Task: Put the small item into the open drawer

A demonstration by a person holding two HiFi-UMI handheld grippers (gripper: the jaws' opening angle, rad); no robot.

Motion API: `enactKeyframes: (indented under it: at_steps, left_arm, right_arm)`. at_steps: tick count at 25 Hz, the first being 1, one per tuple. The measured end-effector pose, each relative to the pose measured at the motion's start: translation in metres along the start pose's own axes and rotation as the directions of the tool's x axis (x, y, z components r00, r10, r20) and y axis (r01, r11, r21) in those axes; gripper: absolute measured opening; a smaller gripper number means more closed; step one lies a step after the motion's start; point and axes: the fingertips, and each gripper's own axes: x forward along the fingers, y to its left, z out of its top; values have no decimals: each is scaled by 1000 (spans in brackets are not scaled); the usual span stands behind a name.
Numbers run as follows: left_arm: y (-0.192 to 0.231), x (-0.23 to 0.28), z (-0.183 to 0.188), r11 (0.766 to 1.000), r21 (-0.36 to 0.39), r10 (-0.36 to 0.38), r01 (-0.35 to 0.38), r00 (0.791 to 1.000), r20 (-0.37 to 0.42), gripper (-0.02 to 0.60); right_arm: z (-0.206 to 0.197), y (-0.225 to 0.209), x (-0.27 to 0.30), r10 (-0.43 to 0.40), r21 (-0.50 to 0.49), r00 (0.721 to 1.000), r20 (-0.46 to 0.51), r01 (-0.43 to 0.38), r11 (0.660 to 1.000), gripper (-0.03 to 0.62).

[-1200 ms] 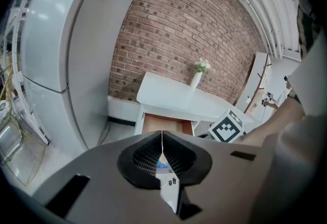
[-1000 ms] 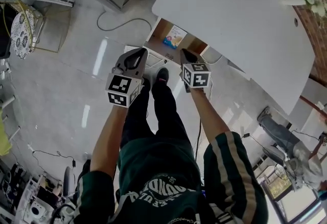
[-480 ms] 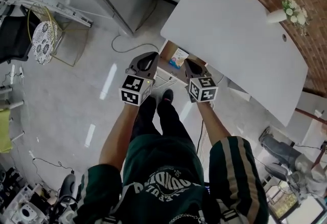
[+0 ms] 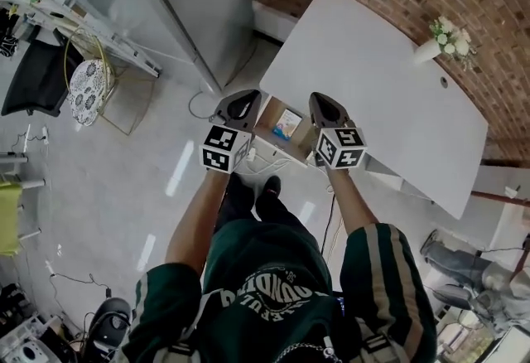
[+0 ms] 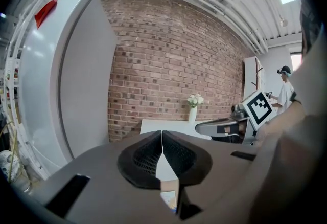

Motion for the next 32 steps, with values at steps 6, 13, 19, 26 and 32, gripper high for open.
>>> enactKeyframes:
  at_steps: [6,13,19,26,32]
  left_arm:
    - [-10,-4,39,999,53,-6,3,998,55,20]
    - [-19,-10,66,995,96,-12,2,995,101,20]
    - [-22,-17,67,994,109,-13,2,995,103,20]
    - [-25,-22,67,993,120,-18,6,995,99,19]
    - [-22,-24,66,993,118,-17,6,995,96,20]
  right_arm:
    - [51,-5,-22,-16,-16,995,103,18,1000,25]
    - [71,-3,-47,-29,-16,985,169,32,999,25]
    - [78,-2,-55,-26,-44,983,183,34,998,25]
    - [78,5,-56,-15,-45,983,180,23,999,25]
    - [76,14,-51,-1,-58,986,168,11,998,25]
